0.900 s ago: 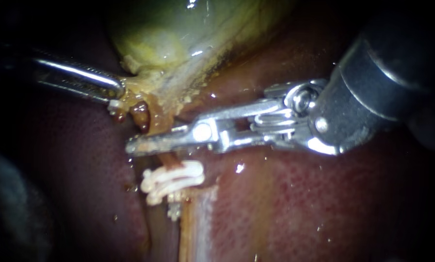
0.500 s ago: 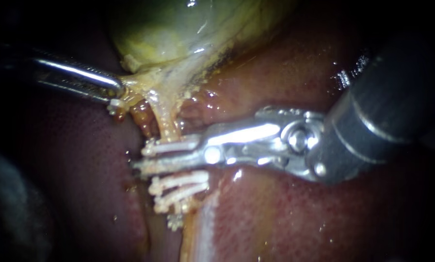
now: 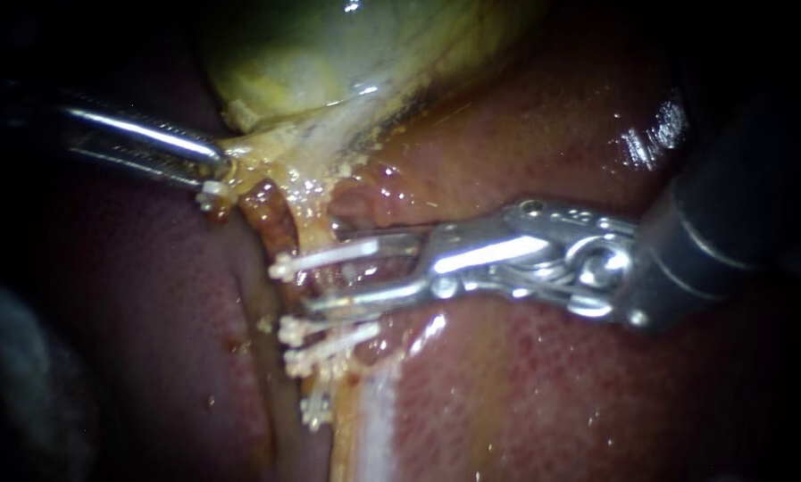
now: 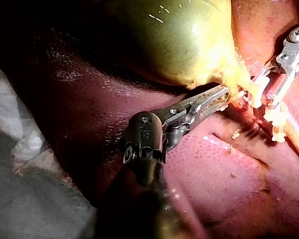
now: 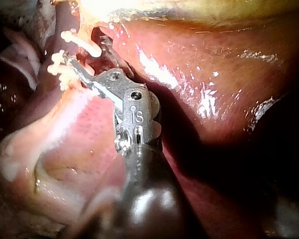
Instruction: Going back third clip right tube
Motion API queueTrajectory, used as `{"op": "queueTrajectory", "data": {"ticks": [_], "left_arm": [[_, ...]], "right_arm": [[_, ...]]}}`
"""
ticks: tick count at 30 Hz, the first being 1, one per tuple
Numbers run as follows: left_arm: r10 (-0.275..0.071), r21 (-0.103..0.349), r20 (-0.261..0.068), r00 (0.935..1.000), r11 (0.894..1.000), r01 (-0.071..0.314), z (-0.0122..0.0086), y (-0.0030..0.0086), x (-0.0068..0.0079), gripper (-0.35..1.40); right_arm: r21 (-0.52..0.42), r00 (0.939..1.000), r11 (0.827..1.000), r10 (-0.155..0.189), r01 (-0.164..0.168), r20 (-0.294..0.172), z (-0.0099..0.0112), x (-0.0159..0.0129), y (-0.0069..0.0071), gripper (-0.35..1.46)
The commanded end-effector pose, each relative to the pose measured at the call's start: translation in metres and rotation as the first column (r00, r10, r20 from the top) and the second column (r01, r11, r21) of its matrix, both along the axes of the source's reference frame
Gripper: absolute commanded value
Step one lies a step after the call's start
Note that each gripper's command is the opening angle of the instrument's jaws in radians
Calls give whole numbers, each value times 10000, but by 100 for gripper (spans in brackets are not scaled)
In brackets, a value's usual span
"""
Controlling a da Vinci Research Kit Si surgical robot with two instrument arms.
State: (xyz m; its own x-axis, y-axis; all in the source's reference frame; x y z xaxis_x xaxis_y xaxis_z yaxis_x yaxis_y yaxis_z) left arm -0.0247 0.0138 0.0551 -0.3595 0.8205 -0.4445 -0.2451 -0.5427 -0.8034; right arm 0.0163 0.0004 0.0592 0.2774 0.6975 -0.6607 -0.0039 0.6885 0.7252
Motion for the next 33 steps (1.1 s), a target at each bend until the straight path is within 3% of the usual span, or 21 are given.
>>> {"op": "queueTrajectory", "data": {"ticks": [1, 6, 15, 18, 23, 33], "left_arm": [[3, 1, 6, 10000, 10000, -3, -1, 0, 0, -35], [4, 1, 6, 10000, 10000, -4, -1, 0, 0, -35], [5, -1, 6, 10000, 10000, -5, 0, 0, 1, -35], [5, -2, 6, 10000, 10000, -5, 0, 0, 1, -35], [-5, -14, -4, 10000, 10000, 5, 2, -1, -1, -35], [-25, -138, -82, 10000, 9999, 24, 30, -9, -24, -35]], "right_arm": [[-293, 10000, 9996, -53, 51, -67, -1, -4, 0, 50], [-1223, 9997, 9925, -68, 40, -221, -9, -26, 1, 50], [-2075, 9979, 9776, -457, 352, -458, -22, -79, 1, 50], [-2356, 9973, 9700, -683, 601, -268, -24, -99, -1, 50], [-2550, 9972, 9640, -722, 754, 218, -28, -124, 0, 50], [-2585, 9976, 9636, -641, 686, 258, -38, -135, 8, 50]]}}
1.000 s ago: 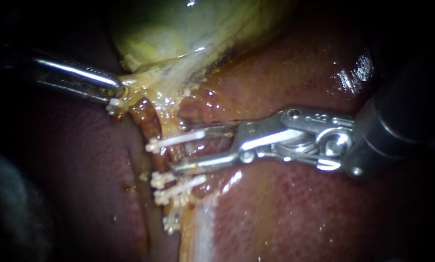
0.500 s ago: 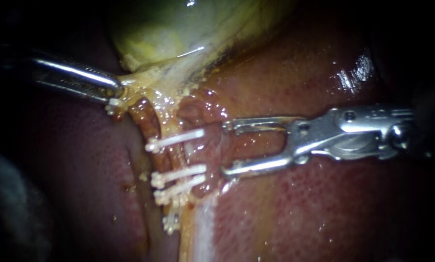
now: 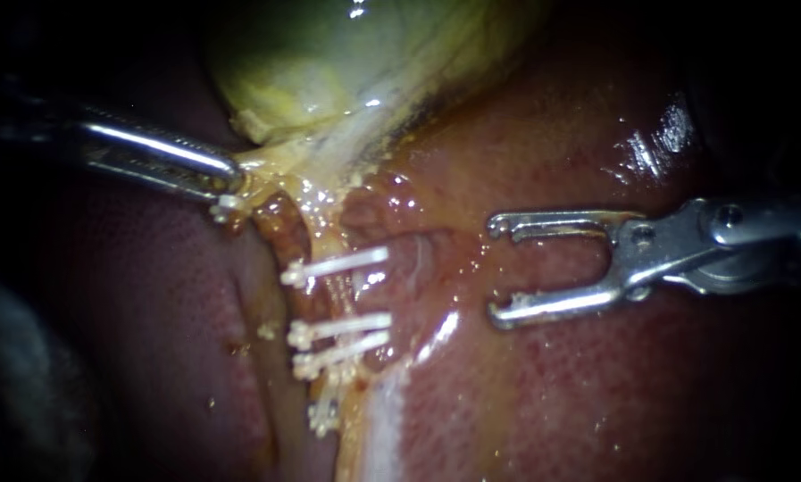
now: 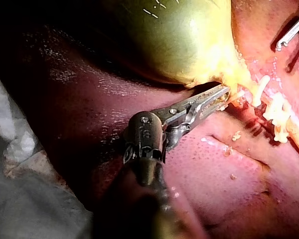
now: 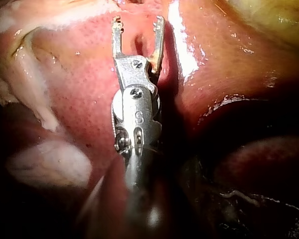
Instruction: Going back third clip right tube
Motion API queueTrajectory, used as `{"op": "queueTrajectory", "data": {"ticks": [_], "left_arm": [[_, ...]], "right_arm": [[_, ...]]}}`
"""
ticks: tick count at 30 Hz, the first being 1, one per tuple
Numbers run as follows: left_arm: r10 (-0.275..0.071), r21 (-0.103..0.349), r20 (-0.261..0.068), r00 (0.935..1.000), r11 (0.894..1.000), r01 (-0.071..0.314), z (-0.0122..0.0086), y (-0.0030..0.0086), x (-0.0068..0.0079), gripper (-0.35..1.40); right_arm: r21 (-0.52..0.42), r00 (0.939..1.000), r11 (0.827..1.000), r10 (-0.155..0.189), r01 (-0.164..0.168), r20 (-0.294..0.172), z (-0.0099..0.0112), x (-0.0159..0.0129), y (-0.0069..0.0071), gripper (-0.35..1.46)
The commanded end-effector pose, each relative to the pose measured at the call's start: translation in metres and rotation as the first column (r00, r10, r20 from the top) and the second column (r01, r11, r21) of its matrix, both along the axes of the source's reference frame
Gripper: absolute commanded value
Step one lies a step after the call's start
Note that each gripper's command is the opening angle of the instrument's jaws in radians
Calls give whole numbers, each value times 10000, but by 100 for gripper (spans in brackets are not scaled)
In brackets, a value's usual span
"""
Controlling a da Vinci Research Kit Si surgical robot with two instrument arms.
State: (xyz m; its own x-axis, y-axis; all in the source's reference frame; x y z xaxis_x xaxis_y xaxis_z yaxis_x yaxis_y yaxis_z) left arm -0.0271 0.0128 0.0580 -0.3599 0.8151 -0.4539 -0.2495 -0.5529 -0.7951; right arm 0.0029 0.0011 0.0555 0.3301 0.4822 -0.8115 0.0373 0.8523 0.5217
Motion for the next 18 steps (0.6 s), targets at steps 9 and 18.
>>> {"op": "queueTrajectory", "data": {"ticks": [9, 18], "left_arm": [[185, -14, -112, 9998, 9998, -185, 42, -3, -18, -35], [202, 65, -85, 9998, 9998, -202, 41, -3, -21, -35]], "right_arm": [[18, 10000, 10000, -24, 24, -13, -5, -2, -2, 50], [-12, 10000, 10000, -38, 38, -29, -10, -2, -1, 50]]}}
